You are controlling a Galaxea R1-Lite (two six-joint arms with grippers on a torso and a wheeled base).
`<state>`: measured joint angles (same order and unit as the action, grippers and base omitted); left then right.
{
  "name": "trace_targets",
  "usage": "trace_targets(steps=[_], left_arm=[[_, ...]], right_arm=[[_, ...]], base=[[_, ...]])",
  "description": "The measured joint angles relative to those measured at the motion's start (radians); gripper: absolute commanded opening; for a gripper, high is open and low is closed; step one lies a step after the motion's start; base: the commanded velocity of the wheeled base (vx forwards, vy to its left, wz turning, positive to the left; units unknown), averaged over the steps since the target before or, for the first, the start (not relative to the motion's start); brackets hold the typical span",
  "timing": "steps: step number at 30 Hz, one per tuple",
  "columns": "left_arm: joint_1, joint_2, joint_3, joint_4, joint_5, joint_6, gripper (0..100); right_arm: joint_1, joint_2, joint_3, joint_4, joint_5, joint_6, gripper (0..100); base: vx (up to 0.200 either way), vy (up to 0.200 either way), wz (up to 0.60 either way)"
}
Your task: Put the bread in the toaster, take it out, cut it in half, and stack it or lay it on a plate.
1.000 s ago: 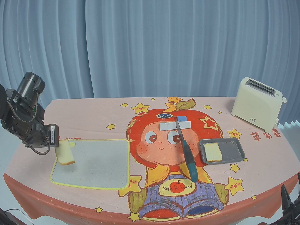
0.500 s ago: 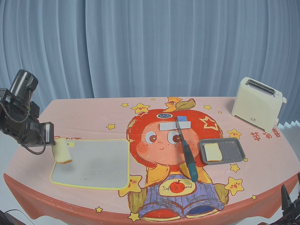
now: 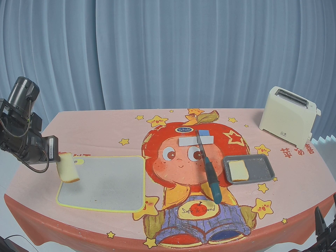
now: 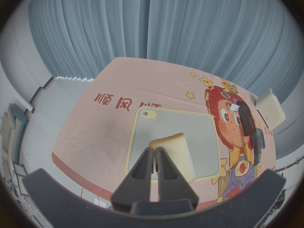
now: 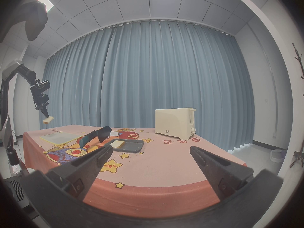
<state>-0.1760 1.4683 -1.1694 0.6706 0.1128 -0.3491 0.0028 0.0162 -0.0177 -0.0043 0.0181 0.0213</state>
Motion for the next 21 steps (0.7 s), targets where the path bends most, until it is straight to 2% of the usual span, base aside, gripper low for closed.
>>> trace_targets(steps=[21], left_arm=[[-0.002,-0.003,0.001,0.000,0.002,0.002,0]], right_arm=[[0.000,0.000,0.000,0.000,0.000,0.000,100]], base=[[0.000,-0.200,0.00]])
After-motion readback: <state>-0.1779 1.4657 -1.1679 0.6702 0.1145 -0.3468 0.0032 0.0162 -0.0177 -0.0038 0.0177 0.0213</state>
